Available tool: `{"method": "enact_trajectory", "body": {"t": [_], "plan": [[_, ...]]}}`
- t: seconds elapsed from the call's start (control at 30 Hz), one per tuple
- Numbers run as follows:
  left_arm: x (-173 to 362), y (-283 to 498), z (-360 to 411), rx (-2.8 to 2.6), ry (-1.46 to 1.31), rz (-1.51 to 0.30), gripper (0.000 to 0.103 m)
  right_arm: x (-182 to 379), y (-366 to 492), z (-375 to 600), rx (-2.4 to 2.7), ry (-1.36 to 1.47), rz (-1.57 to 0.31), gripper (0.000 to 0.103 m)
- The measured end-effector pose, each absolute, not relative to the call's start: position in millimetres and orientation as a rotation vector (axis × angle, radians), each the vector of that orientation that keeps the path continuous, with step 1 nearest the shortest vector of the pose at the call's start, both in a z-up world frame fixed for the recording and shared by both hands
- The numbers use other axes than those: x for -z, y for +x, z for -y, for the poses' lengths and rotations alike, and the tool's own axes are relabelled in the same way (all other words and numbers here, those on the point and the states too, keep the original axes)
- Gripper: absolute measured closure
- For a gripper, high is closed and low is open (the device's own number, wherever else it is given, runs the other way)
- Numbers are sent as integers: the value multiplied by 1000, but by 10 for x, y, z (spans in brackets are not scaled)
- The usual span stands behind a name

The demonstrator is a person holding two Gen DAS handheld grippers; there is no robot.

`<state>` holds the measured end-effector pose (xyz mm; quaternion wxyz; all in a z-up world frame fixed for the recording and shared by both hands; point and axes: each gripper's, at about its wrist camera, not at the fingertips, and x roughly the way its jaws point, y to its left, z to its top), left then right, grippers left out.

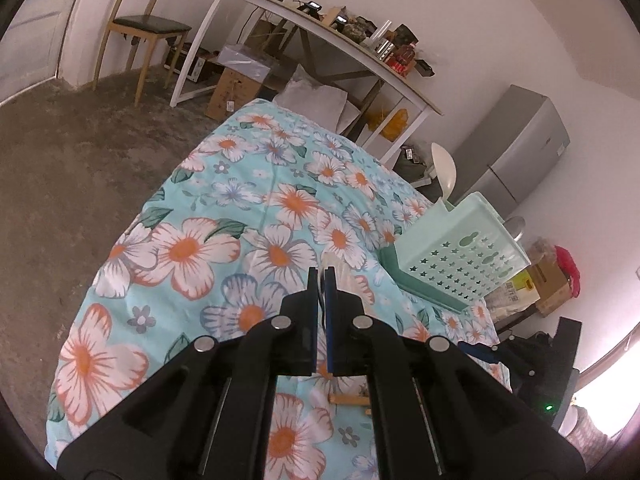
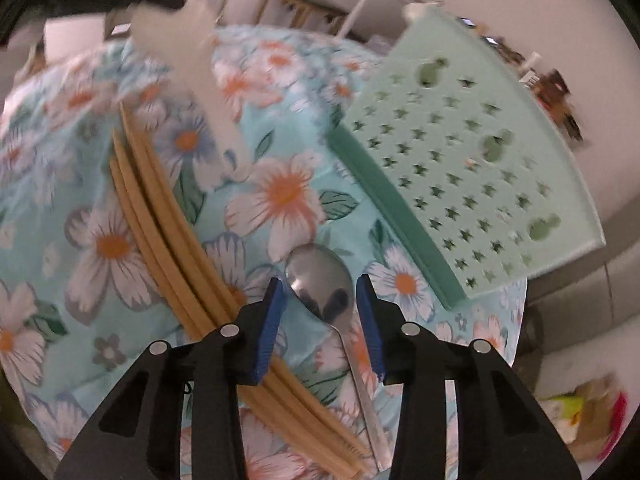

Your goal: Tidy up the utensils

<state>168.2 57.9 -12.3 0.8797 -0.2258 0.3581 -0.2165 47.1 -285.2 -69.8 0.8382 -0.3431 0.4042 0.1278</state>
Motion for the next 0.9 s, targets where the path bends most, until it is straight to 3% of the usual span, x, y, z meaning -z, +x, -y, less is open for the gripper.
{"method": "enact_trajectory", "body": {"t": [0.13,0.3,0.37,0.63,0.9], "plan": [[162,1721,-604,457,-490,-750,101,708,560,2798,-278,-763,-850,66],[182,1730,-615,461,-498,-750,101,685,636,2775,-253,-741,-834,88],[180,1727,-606,460,-487,-746,101,636,641,2753,-233,-728,-812,90],[92,1696,-593,459,-475,-709,101,653,664,2731,-160,-755,-765,94],[-336,1449,-624,485,-457,-574,101,171,505,3019,-70,-586,-650,97]]}}
